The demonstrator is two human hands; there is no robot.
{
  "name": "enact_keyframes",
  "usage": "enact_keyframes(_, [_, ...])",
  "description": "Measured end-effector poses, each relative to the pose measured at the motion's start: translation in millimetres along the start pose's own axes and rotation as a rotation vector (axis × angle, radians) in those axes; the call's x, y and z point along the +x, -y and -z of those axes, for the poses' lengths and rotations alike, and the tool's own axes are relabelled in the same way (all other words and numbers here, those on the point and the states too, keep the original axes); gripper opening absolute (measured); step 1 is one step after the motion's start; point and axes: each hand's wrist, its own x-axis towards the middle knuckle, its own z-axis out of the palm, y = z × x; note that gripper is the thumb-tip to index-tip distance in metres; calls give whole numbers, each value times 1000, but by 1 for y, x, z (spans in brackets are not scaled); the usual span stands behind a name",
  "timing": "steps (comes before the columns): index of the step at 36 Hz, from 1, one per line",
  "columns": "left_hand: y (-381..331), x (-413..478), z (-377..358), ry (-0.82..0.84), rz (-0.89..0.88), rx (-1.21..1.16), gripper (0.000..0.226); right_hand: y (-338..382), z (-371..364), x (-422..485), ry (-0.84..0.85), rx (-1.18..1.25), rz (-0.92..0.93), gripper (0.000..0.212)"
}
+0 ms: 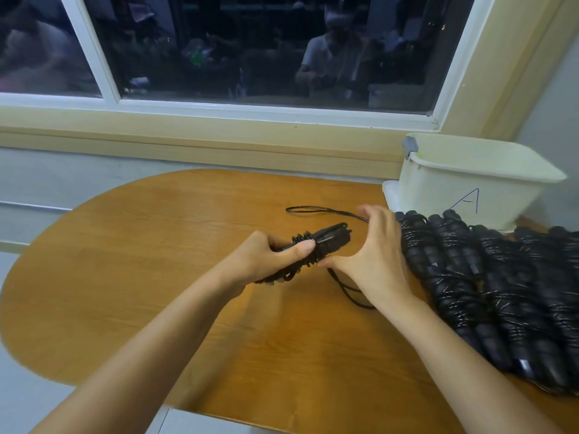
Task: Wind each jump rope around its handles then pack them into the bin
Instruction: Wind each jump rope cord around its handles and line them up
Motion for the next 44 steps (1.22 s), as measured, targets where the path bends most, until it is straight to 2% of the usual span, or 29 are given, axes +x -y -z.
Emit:
enact_keyframes(2, [-2,0,0,63,31,47,66,-5,6,7,20,-182,332,115])
enact_keyframes(4, [-5,0,1,107,61,85,65,-11,10,14,95,-336,654,105])
enact_keyframes(5, [-7,1,2,120,75,103,69,-14,11,18,126,-339,741,95])
enact_keyframes(7, [-10,3,6,135,113,123,82,-16,12,20,164,-237,783,74])
enact_keyframes(10, [-11,9,19,150,154,-66,103,-9,15,17,154,-43,676,59])
enact_keyframes(13, [-5,13,29,163,125,-525,111,-4,19,12,93,221,308,59])
enact_keyframes(15, [-2,14,23,163,86,-718,107,-5,19,12,87,395,76,55])
enact_keyframes(17, [0,17,2,46,0,-676,93,-5,16,15,30,554,-26,47])
enact_keyframes(20, [-3,22,-35,-184,-193,-466,67,-9,7,17,-62,629,-139,39])
enact_keyframes(22, [1,29,-51,-225,-281,-412,79,-11,1,15,-91,696,-211,35])
enact_keyframes(25, [9,43,-61,-230,-343,-348,77,-13,-3,11,-106,776,-253,27])
enact_keyframes(29, [10,59,-55,-241,-349,-374,47,-21,-4,10,-96,860,-338,22])
enact_keyframes(31, [9,66,-49,-209,-329,-402,39,-26,-5,10,-83,884,-372,25])
enact_keyframes(36, [12,80,-44,-105,-226,-529,52,-33,-8,9,-75,905,-415,23])
enact_keyframes(39, [16,86,-47,-21,-121,-623,61,-37,-11,8,-69,894,-408,30])
enact_keyframes(44, [25,85,-52,28,-87,-653,42,-44,-21,2,-72,873,-373,34])
